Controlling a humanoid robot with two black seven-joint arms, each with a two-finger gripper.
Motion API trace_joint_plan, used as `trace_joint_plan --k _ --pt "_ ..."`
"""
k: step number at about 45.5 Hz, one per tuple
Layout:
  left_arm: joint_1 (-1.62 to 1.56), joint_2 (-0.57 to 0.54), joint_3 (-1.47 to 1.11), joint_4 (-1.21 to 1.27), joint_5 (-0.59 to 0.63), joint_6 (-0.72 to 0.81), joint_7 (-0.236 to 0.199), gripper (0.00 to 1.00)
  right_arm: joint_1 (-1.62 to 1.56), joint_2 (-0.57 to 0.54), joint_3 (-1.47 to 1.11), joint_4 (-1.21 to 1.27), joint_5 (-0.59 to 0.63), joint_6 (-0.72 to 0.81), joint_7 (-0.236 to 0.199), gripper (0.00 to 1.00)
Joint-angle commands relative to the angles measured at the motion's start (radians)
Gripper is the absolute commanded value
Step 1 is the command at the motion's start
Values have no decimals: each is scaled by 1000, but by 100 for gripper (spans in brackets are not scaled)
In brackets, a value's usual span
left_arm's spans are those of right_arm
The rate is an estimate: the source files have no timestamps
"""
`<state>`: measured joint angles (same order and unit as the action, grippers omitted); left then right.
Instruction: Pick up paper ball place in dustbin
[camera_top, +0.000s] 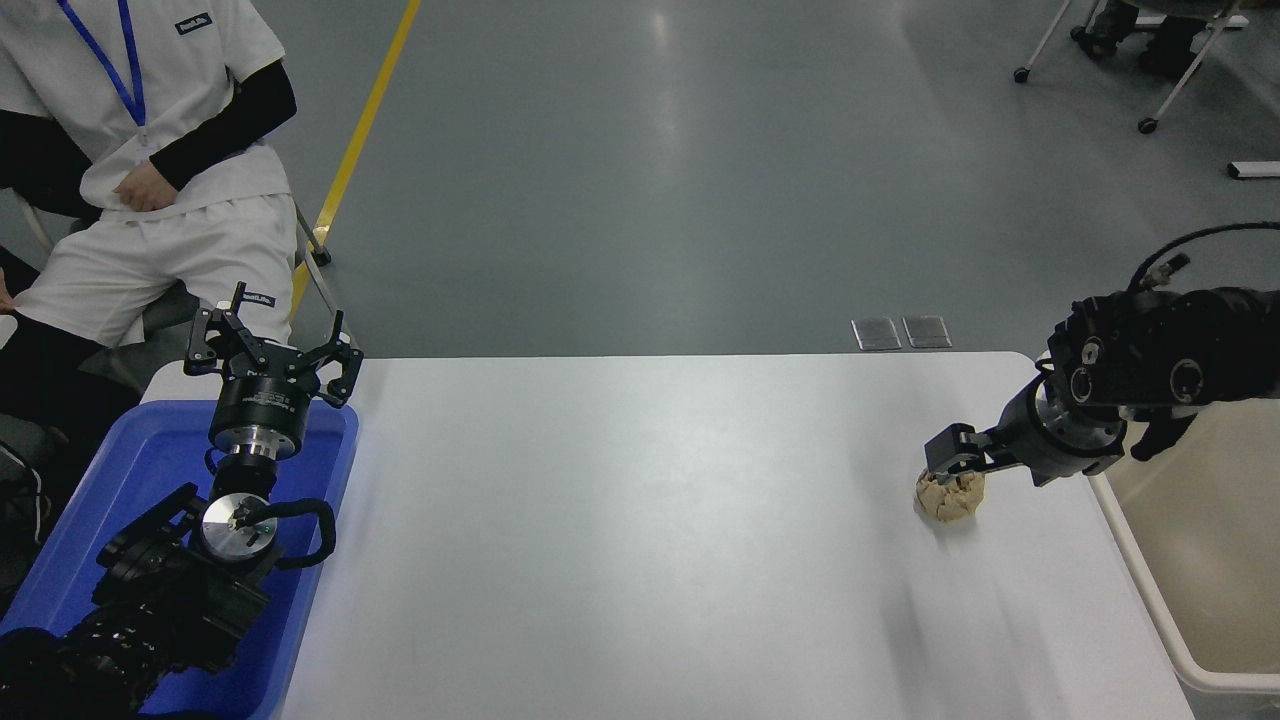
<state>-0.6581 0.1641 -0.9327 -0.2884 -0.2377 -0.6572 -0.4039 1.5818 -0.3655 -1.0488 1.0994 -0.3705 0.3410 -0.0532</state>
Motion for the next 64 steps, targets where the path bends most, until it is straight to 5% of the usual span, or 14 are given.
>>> trace_joint_plan --k 1,64 --pt "0 0 0 2 0 1 1 99 -98 3 72 -115 -31 -45 -1 100" --pt "0 0 0 0 0 -1 -1 99 -459 111 208 -507 -31 -178 -1 100"
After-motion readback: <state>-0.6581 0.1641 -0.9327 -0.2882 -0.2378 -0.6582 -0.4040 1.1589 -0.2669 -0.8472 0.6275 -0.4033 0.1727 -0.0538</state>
